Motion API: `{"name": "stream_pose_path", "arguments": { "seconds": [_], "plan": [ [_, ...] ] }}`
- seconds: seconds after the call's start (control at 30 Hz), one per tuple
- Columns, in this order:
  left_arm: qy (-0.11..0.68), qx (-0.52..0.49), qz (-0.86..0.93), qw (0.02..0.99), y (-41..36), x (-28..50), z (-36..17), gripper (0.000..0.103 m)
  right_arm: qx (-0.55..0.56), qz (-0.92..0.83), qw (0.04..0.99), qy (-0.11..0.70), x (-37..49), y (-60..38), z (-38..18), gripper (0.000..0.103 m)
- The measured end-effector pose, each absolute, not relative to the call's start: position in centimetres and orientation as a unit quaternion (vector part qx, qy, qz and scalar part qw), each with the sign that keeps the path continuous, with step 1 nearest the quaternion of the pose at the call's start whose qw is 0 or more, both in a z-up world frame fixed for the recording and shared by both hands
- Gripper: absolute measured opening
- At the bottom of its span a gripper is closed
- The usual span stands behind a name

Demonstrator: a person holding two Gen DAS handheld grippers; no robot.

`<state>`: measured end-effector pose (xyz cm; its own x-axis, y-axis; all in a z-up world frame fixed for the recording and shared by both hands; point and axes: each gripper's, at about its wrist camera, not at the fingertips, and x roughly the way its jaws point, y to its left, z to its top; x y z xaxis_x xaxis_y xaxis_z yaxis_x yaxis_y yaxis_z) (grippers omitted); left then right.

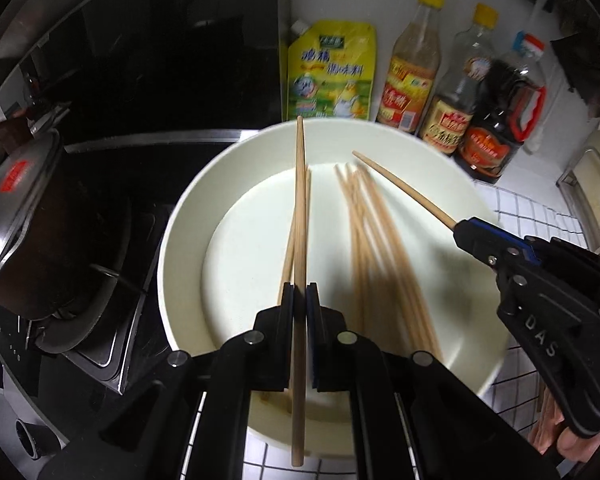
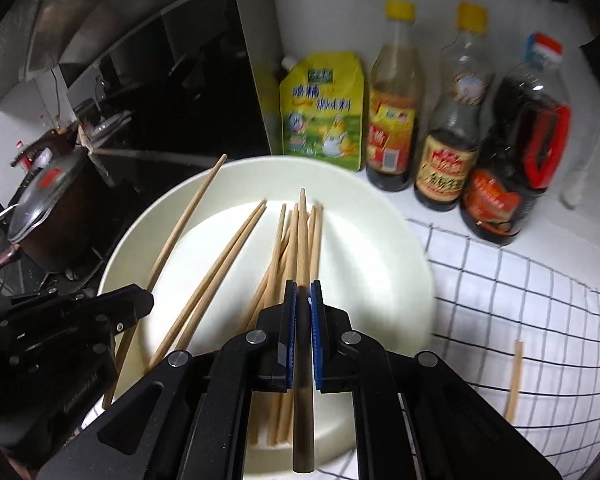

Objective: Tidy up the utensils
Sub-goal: 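Carry both held chopsticks over the white basin, then open the right tool to drop its chopstick while the left tool releases its own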

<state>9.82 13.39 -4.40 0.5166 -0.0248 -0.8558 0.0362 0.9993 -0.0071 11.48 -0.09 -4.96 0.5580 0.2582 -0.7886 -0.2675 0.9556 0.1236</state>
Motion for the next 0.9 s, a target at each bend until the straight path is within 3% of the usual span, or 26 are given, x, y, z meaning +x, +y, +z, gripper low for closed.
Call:
{"name": "stream_pose_path", "arguments": {
  "seconds": [0.4, 0.47, 0.5, 0.6, 0.83, 0.9],
  "plan": [
    [0.519, 0.0, -0.02, 0.855, 14.3, 11.6, -7.2, 0.007, -0.003, 0.14, 0.863, 0.485, 12.3, 0.5, -7.4, 0.007],
    [0.519, -0.005, -0.019, 0.855, 14.5, 11.6, -7.1, 0.014, 0.002, 0.143, 0.861, 0.489, 12.3, 0.3, -7.4, 0.01],
    [0.517, -0.008, -0.019, 0.856, 14.6, 11.6, -6.9, 0.023, 0.001, 0.141, 0.862, 0.488, 12.3, 0.3, -7.3, 0.017],
    [0.507, -0.007, -0.012, 0.862, 14.9, 11.6, -6.3, 0.043, -0.007, 0.136, 0.868, 0.478, 11.9, 0.2, -6.8, 0.023],
    [0.498, -0.015, -0.002, 0.867, 15.4, 10.9, -5.1, 0.054, 0.004, 0.139, 0.871, 0.471, 10.6, -0.5, -5.9, 0.03],
    [0.495, -0.014, 0.0, 0.869, 15.4, 10.5, -4.8, 0.055, 0.01, 0.138, 0.872, 0.469, 10.0, -0.8, -5.7, 0.037]
  ]
}}
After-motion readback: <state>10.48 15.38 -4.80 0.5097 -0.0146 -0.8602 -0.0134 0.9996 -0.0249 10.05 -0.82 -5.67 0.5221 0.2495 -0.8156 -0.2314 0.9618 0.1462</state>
